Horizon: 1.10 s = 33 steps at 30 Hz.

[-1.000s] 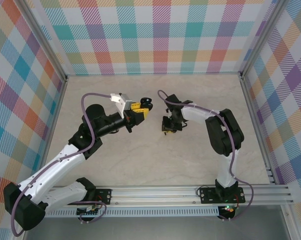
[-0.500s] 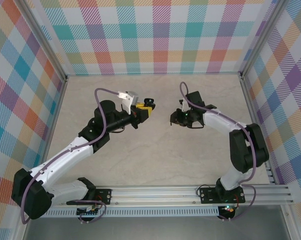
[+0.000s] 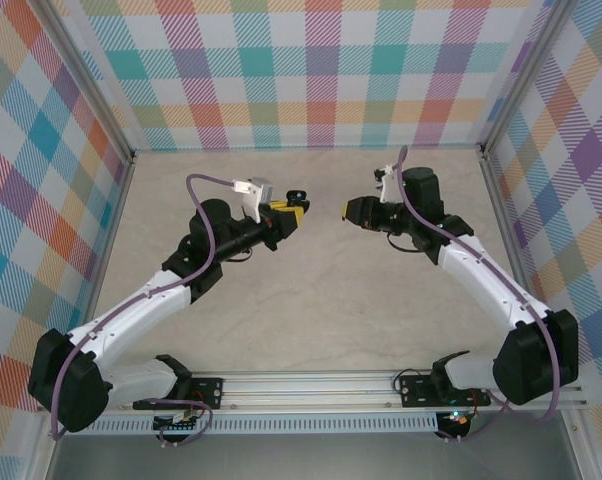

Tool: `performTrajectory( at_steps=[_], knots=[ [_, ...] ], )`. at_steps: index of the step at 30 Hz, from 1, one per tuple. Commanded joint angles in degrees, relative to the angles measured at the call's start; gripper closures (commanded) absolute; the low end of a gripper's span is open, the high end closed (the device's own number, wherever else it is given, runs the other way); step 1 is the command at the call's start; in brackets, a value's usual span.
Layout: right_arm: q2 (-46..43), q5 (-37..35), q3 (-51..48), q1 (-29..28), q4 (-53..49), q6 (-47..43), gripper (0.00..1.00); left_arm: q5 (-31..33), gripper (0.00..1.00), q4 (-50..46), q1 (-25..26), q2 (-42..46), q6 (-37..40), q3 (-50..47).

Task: Insert the wireless bluetooth earbuds into the charging case

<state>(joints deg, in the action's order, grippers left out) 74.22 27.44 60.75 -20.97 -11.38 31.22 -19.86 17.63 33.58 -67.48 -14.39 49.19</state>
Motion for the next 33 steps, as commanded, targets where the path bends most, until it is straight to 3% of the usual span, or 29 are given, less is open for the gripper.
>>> performTrajectory(
  at_steps=[1, 15, 24, 33],
  knots=[
    [-1.8, 4.6, 1.9, 0.2, 3.3, 0.9, 0.78, -0.4, 0.97, 4.6, -0.6, -0.6, -1.6, -1.2],
    [-5.0, 13.0, 4.6, 0.1, 12.4, 5.1, 0.78, -3.8, 0.97, 10.6, -0.3, -3.2, -3.4, -2.1],
    [-5.3, 11.9, 5.2, -1.4, 15.9, 5.9, 0.78, -7.4, 0.97, 18.3, 0.6, -3.6, -2.6, -4.0],
    [-3.4, 11.8, 7.1, -4.0, 16.1, 5.0, 0.78, -9.3, 0.97, 19.1, 1.4, -4.5, -2.5, -3.2]
  ],
)
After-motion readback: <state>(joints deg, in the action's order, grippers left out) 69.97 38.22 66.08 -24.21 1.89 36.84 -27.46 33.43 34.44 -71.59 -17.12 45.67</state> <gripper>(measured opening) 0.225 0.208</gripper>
